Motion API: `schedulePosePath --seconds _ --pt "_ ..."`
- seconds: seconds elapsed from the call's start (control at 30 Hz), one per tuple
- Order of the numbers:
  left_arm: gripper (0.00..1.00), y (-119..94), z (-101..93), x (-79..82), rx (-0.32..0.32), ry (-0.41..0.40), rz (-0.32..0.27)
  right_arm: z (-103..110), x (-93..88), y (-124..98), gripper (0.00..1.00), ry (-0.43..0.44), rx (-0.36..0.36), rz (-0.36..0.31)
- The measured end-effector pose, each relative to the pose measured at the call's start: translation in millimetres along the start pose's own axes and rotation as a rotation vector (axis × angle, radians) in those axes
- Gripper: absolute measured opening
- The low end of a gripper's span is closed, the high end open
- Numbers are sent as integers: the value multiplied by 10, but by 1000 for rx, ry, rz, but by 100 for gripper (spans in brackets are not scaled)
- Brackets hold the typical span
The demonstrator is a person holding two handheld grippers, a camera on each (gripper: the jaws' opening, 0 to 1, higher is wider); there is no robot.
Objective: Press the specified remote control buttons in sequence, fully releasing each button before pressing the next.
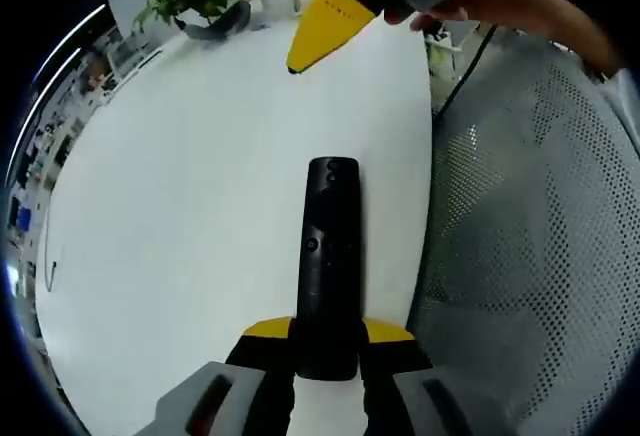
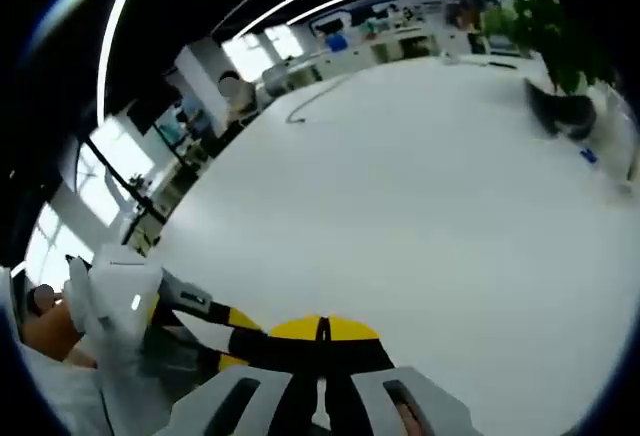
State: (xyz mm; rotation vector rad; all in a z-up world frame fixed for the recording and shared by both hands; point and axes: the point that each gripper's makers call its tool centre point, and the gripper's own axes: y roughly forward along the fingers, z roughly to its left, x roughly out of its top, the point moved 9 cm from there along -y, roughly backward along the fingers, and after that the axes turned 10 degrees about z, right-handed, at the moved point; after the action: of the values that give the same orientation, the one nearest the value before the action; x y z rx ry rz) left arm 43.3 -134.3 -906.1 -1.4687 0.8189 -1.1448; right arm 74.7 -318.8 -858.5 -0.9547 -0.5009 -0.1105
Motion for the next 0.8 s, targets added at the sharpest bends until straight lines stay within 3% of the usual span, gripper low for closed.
schedulePosePath --seconds 0.07,0.17,0.33,0.43,0.53,0.63,0.73,0.8 --pt "23 -1 -22 -21 2 -2 -22 -39 -38 31 0 27 14 19" --pt "23 0 -77 -69 -17 -7 -83 -85 -147 95 0 77 46 108" --pt "24 36 -59 -41 -9 -50 -173 -157 -104 175 0 125 73 172" --pt "24 25 -75 -71 35 -37 -234 -130 -112 198 0 144 89 231" --pt "24 9 -108 -100 64 -79 -243 -125 -138 227 0 124 51 256" --pt "24 -15 -152 -68 76 -23 -221 -130 -145 258 0 99 12 279" --pt "24 -5 -157 -75 32 -42 -245 -131 -162 258 0 97 14 283" --pt "24 -2 -161 -72 37 -26 -249 -144 -194 263 0 111 15 309"
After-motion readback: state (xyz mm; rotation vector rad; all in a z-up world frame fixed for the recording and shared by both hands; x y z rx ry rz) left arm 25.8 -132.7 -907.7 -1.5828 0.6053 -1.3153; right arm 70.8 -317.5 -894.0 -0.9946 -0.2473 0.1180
